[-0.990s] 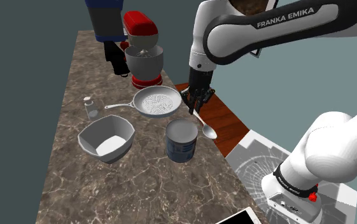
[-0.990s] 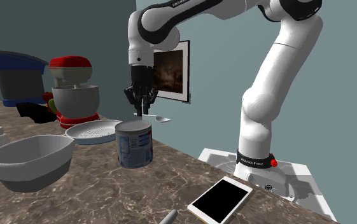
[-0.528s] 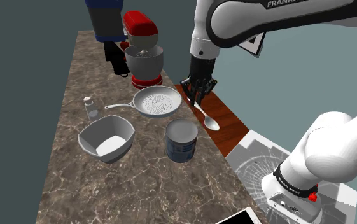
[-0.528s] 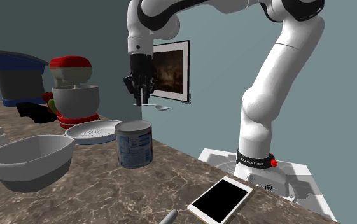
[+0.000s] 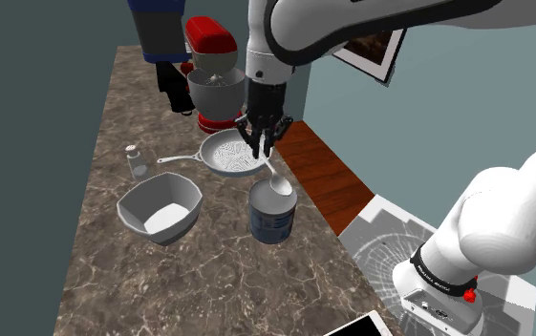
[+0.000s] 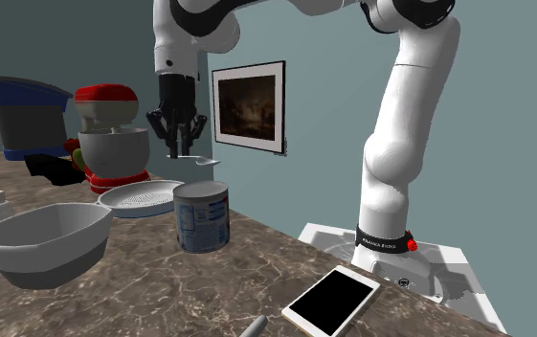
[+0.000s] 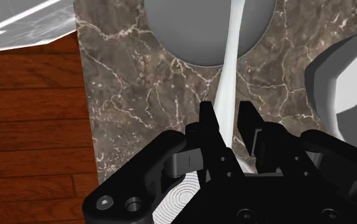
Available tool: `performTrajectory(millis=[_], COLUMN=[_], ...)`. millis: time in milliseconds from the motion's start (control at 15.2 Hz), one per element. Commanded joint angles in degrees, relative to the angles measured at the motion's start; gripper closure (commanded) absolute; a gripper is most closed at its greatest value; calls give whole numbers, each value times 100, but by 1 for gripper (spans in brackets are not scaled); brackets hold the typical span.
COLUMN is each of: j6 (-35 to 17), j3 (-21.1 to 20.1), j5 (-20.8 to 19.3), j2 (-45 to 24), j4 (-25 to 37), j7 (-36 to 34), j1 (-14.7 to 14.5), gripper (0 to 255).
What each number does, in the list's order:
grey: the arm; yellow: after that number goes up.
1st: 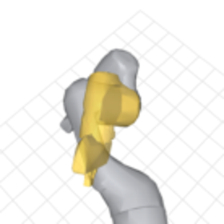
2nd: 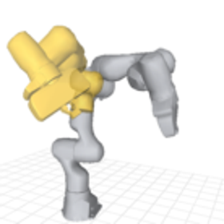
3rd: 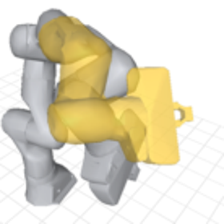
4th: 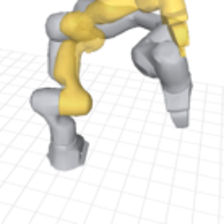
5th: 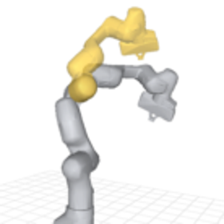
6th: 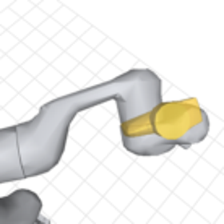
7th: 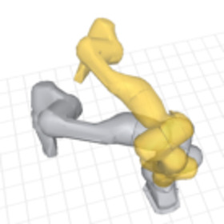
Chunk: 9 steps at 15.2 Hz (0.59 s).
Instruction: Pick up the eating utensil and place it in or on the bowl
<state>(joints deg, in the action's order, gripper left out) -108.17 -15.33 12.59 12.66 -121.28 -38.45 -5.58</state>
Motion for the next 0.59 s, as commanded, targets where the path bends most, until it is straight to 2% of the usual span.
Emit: performTrajectory(millis=[0, 528], j6=[-2, 225], j3=[-127, -519], j5=[-76, -671], j2=[-380, -2126], j4=[402, 2425], j7=[-223, -1178], j1=[-44, -393], gripper=[255, 255])
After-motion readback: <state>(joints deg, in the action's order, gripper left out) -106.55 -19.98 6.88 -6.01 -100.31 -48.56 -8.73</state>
